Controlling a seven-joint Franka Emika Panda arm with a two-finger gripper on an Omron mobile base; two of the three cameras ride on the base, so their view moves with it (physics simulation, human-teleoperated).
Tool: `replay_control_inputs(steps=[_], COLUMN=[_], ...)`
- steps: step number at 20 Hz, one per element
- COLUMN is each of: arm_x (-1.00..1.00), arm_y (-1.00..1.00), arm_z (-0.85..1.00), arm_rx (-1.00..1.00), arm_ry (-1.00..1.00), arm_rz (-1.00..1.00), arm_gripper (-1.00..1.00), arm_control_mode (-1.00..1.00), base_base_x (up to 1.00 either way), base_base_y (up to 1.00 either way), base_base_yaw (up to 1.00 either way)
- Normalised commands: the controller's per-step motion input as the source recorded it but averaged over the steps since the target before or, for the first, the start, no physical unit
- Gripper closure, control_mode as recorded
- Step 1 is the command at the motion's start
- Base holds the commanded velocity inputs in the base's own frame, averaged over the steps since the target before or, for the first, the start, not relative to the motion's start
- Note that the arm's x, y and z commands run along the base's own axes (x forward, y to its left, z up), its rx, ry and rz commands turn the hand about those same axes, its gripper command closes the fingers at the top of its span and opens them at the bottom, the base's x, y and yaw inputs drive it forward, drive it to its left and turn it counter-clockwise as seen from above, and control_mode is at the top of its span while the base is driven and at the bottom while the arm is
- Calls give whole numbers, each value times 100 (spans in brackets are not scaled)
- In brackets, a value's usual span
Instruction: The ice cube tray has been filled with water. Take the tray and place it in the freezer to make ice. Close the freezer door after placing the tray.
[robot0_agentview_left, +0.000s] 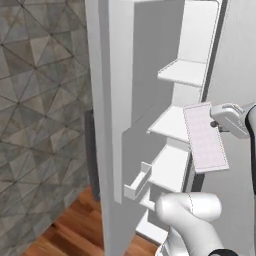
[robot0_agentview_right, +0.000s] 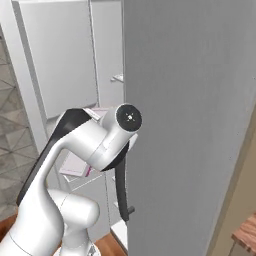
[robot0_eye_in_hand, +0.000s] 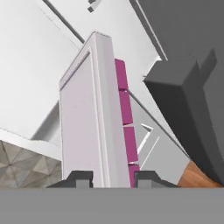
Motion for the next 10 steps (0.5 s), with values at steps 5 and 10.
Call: replay_control_inputs(steps=[5, 10], arm_x=[0, 0], arm_y=[0, 0], arm_z=[0, 0], arm_rx=[0, 0], arm_ry=[0, 0], arm_rz=[0, 0], arm_gripper=[100, 100], arm_control_mode=[100, 100], base_base_x=[48, 43], base_base_y=[33, 13], base_base_yaw=[-21, -23])
